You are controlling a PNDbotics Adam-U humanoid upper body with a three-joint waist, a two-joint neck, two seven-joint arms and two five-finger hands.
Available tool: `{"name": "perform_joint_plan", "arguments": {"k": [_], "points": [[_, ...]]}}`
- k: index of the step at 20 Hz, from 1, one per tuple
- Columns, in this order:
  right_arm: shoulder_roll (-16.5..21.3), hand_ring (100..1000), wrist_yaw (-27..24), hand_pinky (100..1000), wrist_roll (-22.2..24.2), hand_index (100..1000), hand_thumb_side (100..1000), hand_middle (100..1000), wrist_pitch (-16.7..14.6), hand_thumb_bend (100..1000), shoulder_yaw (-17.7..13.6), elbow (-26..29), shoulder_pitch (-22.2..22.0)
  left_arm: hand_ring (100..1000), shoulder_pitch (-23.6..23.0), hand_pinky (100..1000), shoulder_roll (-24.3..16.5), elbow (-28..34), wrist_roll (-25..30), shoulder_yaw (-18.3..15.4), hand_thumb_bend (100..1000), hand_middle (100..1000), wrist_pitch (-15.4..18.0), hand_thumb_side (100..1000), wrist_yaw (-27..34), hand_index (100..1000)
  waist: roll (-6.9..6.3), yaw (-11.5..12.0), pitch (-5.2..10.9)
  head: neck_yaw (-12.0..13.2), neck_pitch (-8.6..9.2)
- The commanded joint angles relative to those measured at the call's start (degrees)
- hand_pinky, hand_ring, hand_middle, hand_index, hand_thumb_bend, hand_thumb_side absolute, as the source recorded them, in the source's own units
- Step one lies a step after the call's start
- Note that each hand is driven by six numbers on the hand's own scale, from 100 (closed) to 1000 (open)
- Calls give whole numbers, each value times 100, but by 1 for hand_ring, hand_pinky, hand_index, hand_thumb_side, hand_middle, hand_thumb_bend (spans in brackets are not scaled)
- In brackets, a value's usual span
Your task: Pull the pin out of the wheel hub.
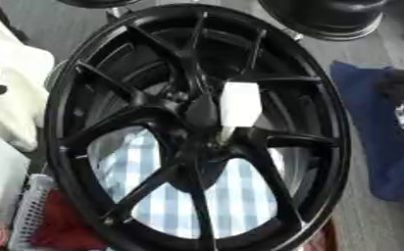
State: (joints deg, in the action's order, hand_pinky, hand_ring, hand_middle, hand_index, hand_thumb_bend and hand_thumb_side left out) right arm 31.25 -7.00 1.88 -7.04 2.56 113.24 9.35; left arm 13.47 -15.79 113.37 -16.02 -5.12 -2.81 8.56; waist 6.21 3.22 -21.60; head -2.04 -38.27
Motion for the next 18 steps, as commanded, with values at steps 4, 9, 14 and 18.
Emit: {"name": "perform_joint_plan", "arguments": {"k": [4,9,14,18], "points": [[993,834,543,888,519,772,211,679,-78,100,558,135,542,718,-34,646,-187,122,11,22,133,636,-41,781,-19,733,12,-39,205,29,-22],[1685,847,969,888,945,787,201,706,206,100,970,135,1175,718,-25,646,-201,122,47,55,131,636,-49,781,-9,733,7,-21,220,-21,-45],[2381,863,1264,888,1369,804,225,733,503,100,1254,135,1818,719,-14,646,-204,122,90,97,131,637,-66,781,12,733,5,19,236,-112,-62],[2926,885,1046,892,1689,830,249,758,781,100,1356,135,2270,719,21,646,-196,122,145,145,129,637,-78,781,33,733,2,104,248,-209,-60]]}}
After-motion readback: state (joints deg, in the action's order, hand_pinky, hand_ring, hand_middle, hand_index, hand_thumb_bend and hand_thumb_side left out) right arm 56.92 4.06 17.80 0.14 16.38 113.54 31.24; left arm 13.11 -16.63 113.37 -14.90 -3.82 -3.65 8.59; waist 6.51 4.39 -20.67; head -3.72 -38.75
